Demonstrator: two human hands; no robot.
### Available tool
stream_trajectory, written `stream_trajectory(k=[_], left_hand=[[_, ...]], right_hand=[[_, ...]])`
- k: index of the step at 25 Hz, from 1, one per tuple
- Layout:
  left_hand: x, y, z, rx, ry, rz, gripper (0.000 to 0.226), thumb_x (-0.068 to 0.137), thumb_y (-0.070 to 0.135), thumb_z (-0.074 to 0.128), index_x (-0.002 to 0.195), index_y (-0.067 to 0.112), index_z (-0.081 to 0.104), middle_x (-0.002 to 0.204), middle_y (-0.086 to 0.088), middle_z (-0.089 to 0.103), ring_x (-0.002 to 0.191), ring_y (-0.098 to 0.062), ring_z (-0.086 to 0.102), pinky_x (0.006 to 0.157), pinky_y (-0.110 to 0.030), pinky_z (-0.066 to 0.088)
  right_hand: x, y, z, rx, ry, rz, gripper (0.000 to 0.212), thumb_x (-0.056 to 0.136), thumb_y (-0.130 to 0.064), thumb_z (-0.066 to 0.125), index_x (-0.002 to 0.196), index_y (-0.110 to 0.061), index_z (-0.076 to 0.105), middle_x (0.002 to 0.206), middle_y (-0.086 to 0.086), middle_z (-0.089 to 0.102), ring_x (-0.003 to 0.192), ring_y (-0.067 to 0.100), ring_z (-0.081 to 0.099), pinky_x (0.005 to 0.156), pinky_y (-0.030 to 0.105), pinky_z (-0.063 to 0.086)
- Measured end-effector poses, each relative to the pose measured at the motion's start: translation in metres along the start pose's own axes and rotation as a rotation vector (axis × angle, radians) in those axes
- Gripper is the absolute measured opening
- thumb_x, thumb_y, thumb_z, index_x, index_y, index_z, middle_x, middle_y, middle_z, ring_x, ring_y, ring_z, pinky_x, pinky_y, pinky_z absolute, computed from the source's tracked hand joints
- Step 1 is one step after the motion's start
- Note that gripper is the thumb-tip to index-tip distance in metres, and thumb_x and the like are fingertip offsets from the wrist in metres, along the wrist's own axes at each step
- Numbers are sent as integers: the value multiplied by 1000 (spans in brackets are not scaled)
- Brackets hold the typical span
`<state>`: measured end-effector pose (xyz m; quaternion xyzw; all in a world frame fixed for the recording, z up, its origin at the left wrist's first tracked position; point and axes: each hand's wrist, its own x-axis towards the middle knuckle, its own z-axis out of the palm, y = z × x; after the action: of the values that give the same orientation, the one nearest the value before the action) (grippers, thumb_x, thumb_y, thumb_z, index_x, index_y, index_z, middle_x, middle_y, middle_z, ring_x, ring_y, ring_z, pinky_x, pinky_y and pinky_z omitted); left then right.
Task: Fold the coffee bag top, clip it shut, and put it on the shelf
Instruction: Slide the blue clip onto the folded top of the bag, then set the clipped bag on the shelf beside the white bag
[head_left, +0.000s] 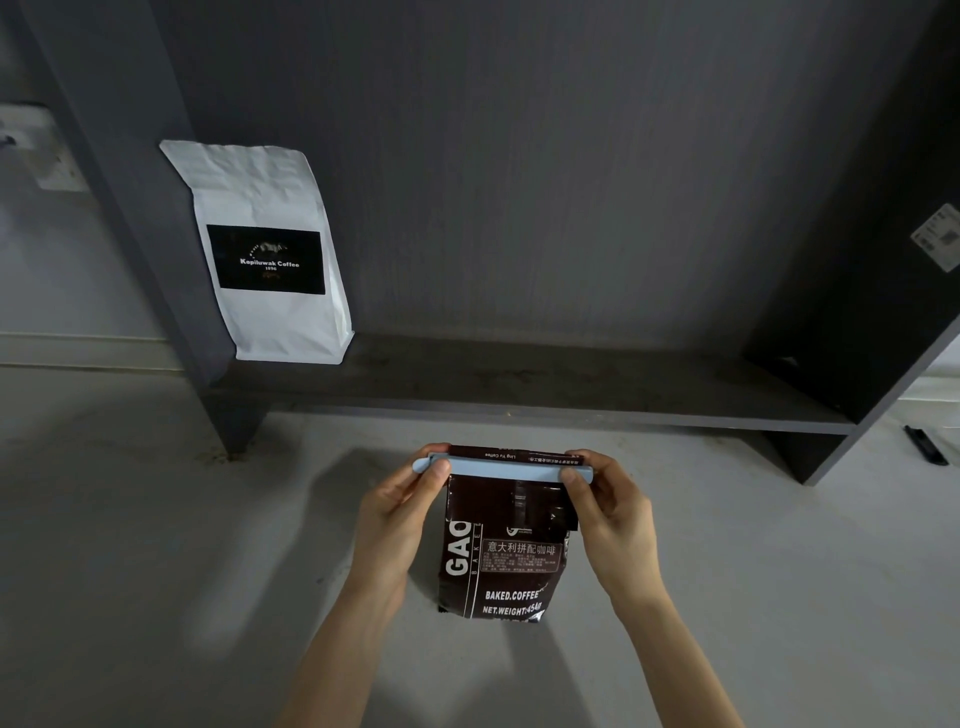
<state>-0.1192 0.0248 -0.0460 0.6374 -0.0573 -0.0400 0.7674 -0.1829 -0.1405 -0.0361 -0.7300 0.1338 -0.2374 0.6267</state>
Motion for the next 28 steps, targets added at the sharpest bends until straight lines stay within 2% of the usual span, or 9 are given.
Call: stream_trajectory(k=[3, 6, 8, 12, 14, 17, 22, 25, 28], left_hand=[[0, -1, 1, 9, -3, 11, 16, 82, 15, 59, 86, 27, 68, 70, 17, 72, 73, 11, 62, 68, 2, 45], [1, 0, -1, 52, -25, 18, 19, 83, 18, 58, 85, 34, 66, 71, 28, 71, 78, 14, 62, 69, 1, 44], [2, -2, -4, 100, -67, 30, 20, 83, 22, 57, 94, 38, 64, 78, 34, 69, 86, 16, 60, 74, -3, 45], [-1, -15, -9, 168, -227, -18, 29, 80, 27, 62, 104, 40, 52, 99, 34, 62, 103, 5, 56, 82, -8, 43], [-2, -29, -12, 214, -327, -56, 48, 62, 54, 71, 105, 44, 52, 103, 31, 64, 111, -4, 55, 94, -23, 43], [-3, -45, -17, 275, -372, -85, 79, 47, 66, 72, 118, 40, 47, 113, 19, 65, 114, -6, 55, 104, -41, 40], [-3, -57, -19, 270, -383, -151, 48, 53, 47, 68, 99, 42, 55, 99, 19, 69, 104, -1, 59, 98, -31, 43], [-2, -64, -20, 264, -360, -157, 43, 55, 46, 67, 96, 40, 56, 92, 23, 70, 96, 6, 60, 89, -20, 46], [-4, -64, -18, 261, -345, -154, 31, 70, 30, 67, 96, 40, 54, 96, 20, 66, 91, 11, 60, 78, -9, 48]], right_hand=[[1, 1, 0, 7, 1, -4, 16, 86, -13, 54, 85, -28, 57, 72, 10, 62, 70, 22, 59, 64, 45, 53], [1, 4, -1, 39, -10, 0, 12, 85, -11, 55, 93, -19, 59, 72, 5, 63, 64, 7, 61, 56, 21, 53], [0, 7, -3, 61, -29, 1, 18, 86, -13, 54, 100, -23, 57, 79, 1, 65, 67, 0, 63, 56, 13, 53], [-7, 17, 0, 64, -70, 26, 33, 87, -13, 51, 118, -24, 48, 105, 2, 66, 91, 3, 65, 75, 20, 55], [-9, 26, 0, 7, -79, 33, 43, 86, -13, 53, 126, -26, 43, 117, 5, 63, 106, 14, 60, 90, 39, 52], [-12, 40, -1, -84, -118, 48, 49, 84, -10, 56, 129, -23, 40, 123, 1, 59, 116, 15, 54, 97, 43, 47], [-22, 59, -1, -85, -181, 152, 43, 83, -15, 58, 124, -21, 47, 117, -2, 63, 112, 10, 57, 85, 17, 51], [-21, 66, -3, -46, -200, 205, 40, 82, -19, 60, 121, -22, 51, 116, -2, 65, 112, 10, 57, 88, 25, 51], [-22, 68, -3, -45, -198, 207, 38, 83, -19, 60, 120, -22, 52, 116, -2, 65, 111, 10, 57, 91, 30, 49]])
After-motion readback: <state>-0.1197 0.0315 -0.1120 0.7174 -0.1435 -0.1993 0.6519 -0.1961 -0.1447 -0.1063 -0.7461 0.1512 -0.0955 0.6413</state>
